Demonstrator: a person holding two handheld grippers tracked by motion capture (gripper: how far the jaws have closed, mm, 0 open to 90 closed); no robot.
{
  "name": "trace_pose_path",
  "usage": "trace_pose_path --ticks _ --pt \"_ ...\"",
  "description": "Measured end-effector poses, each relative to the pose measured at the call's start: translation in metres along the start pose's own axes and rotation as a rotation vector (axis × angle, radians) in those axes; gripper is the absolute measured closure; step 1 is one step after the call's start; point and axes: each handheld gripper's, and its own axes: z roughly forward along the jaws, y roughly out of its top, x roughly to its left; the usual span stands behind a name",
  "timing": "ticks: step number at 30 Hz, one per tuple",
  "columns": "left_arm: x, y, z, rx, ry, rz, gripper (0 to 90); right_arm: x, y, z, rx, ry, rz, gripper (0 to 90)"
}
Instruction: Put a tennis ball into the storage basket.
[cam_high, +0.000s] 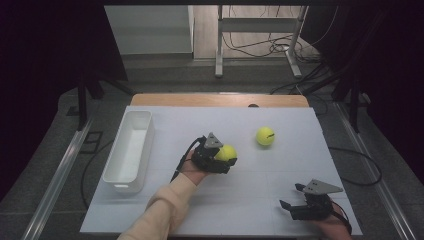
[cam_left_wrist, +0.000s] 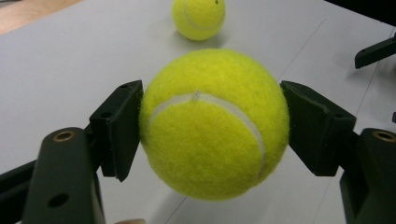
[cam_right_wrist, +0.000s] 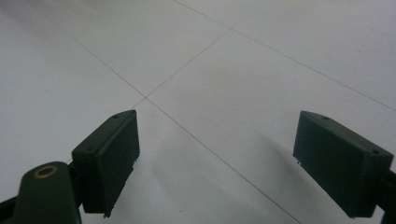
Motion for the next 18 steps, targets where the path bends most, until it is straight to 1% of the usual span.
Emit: trace_pose_path --ticks 10,12,18 --pt "0.012 0.004 -0.02 -0.042 0.028 -0.019 26.4 0.0 0.0 -0.001 -0.007 -0.003 0.001 14.9" --pt "0.015 0.004 -0.024 -0.051 0.033 -0.029 26.3 0.0 0.0 -0.001 -0.008 -0.002 0.002 14.9" --pt "0.02 0.005 -0.033 -0.065 0.051 -0.039 26.3 0.0 0.0 0.0 -0.006 0.0 0.001 14.9"
